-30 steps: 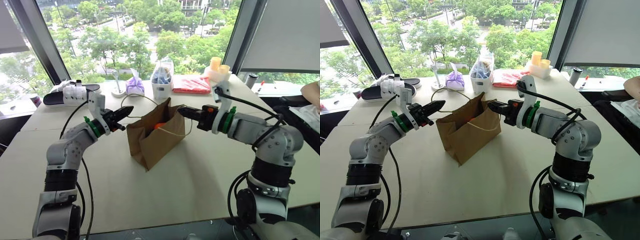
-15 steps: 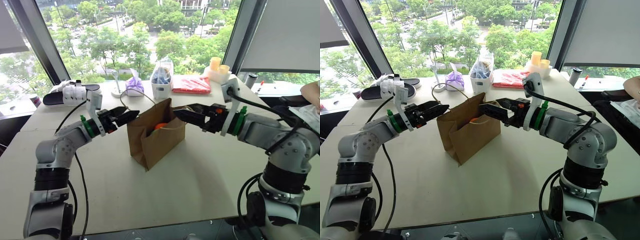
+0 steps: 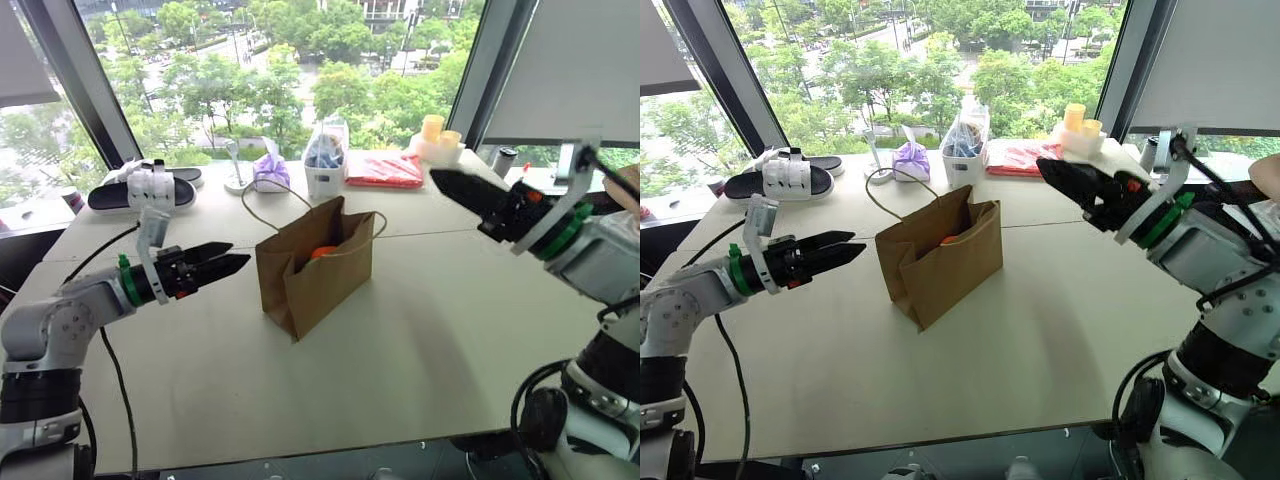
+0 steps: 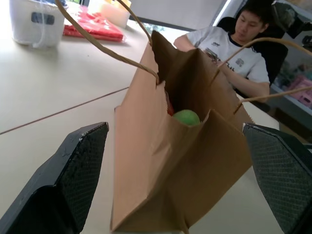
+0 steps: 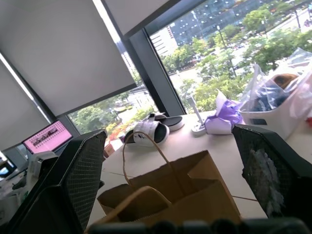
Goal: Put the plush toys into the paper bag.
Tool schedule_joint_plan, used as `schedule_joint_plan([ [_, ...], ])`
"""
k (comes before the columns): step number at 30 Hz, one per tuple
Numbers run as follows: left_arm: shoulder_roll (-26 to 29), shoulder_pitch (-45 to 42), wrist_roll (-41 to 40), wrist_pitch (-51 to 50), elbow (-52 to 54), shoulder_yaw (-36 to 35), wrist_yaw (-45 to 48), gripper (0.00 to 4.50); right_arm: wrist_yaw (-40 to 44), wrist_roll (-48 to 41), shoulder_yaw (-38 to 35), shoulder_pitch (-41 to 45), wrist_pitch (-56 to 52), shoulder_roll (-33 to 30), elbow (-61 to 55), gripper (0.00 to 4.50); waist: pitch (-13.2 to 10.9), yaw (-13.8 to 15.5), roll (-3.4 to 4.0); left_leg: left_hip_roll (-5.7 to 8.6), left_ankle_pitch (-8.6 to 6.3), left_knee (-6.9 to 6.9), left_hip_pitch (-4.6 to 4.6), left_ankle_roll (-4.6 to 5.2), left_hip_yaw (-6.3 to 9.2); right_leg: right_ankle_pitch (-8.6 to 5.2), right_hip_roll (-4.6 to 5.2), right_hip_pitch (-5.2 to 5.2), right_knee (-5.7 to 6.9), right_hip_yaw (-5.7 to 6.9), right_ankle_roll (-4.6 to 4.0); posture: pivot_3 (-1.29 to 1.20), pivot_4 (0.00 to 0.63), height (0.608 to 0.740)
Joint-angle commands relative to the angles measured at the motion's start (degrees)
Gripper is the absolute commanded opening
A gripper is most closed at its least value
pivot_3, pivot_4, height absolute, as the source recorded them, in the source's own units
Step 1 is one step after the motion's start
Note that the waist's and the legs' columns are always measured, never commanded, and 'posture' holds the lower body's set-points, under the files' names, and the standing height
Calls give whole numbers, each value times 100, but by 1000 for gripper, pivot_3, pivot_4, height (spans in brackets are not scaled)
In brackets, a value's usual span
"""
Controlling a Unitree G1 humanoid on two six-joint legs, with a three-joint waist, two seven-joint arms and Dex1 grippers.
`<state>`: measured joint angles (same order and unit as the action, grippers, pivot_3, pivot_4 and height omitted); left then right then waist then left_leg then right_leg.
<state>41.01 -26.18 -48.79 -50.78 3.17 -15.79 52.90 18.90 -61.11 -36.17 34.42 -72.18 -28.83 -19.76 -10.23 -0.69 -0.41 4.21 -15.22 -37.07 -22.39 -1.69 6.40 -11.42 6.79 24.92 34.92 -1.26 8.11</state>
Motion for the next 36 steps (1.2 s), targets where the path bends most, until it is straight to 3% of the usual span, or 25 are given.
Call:
schedule_joint_plan([
  [1, -190, -15, 56, 166, 157, 249, 89, 4500, 114, 449, 750, -773, 406, -90, -494, 4420, -3, -6, 5, 0, 0, -2, -1, 0, -5, 0, 0, 2, -1, -3, 0, 0, 150, 740],
  [4, -387, -132, 368, 422, -24, 605, 168, 4500, 77, 688, 1278, -1074, 831, 199, -576, 3567, -4, -32, 6, 0, 1, -11, 1, -1, -18, 0, 1, 2, -1, -8, 0, 0, 150, 740],
  [11, -579, -454, 593, 608, -335, 948, 406, 4500, 200, 1074, 2722, -789, 1295, 594, -669, 21, -3, -31, 5, -4, 1, -7, 5, -1, -13, 0, -4, 4, 0, -6, 0, 0, 150, 740],
  [15, -636, -463, 742, 700, -292, 1191, 573, 4500, 518, 1720, 3774, -430, 1693, 848, -47, 21, -3, -30, 5, -2, 1, -7, 4, -1, -14, 0, -3, 3, -4, -5, 0, 0, 150, 740],
  [19, -541, -385, 675, 583, 11, 1263, 697, 4500, 771, 2008, 4157, -258, 1918, 954, 288, 21, -3, -10, 4, 0, 1, -8, 1, -1, -8, 0, -2, 3, -2, -3, 0, 0, 150, 740],
  [27, -387, -236, 647, 481, 410, 1228, 756, 4500, 968, 2202, 4333, -166, 2027, 1158, 425, 21, -3, -27, 4, -2, 1, -4, 1, -2, 3, 0, -3, 9, -2, -3, 0, 0, 150, 740],
  [36, -1050, -112, 1708, 1522, 112, 1491, -194, 4500, 963, 2292, 4243, -233, 1922, 1120, 270, 21, -3, -14, 4, 0, 2, -6, 1, -3, 2, 0, -2, 8, -2, -4, 0, 0, 150, 740],
])
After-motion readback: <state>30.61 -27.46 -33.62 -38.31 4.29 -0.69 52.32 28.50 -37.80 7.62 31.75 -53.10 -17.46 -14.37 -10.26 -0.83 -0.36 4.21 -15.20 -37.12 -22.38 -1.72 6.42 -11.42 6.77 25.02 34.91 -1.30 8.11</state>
